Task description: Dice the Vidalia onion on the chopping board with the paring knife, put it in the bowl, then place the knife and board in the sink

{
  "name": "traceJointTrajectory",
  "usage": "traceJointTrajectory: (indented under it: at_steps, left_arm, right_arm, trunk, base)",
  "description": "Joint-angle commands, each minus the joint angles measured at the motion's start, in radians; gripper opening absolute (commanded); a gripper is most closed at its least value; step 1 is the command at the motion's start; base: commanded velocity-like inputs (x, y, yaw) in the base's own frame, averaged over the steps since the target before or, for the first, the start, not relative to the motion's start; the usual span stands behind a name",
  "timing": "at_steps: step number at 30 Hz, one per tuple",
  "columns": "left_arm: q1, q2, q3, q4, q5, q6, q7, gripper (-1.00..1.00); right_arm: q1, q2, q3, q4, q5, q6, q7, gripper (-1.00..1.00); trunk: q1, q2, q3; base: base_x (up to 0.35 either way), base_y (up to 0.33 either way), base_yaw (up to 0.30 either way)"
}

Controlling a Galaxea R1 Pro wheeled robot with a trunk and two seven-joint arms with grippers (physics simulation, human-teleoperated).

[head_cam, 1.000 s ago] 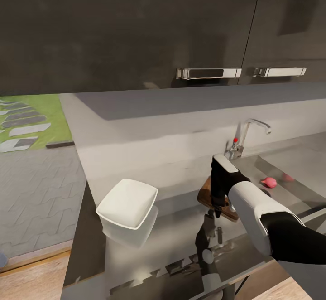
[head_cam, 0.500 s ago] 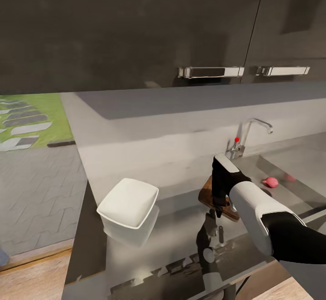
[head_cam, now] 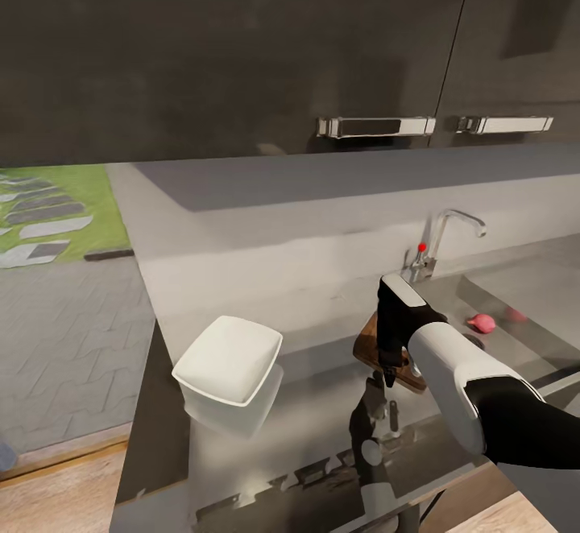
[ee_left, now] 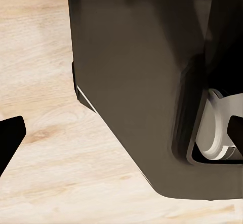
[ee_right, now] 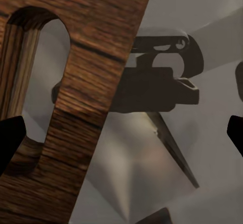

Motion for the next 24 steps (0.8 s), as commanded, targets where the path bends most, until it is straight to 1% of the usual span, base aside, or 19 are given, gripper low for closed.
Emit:
traceJointTrajectory:
  at_steps: [1,2,5,24]
  left_arm:
    - [0.001,0.0,0.0,-0.002,0.001,-0.001,0.0,1.0]
    - [0.001,0.0,0.0,-0.002,0.0,-0.001,0.0,1.0]
    - [0.001,0.0,0.001,-0.002,0.0,-0.001,0.0,1.0]
    - [0.001,0.001,0.002,-0.002,0.0,-0.001,0.0,1.0]
  right_arm:
    - [-0.001,-0.001,0.008,0.0,-0.007,-0.006,-0.002,1.0]
    - [0.0,-0.001,0.008,0.0,-0.007,-0.007,-0.017,1.0]
    - [-0.001,-0.001,0.008,0.0,-0.007,-0.006,-0.03,1.0]
    - [-0.001,-0.001,0.008,0.0,-0.007,-0.005,-0.029,1.0]
  trunk:
    - [0.0,-0.001,-0.001]
    - [0.0,-0.001,-0.001]
    - [0.0,-0.001,-0.001]
    - [0.0,-0.001,-0.005]
  base:
    - [0.0,0.0,0.0]
    - [0.0,0.0,0.0]
    - [0.0,0.0,0.0]
    - [0.0,0.0,0.0]
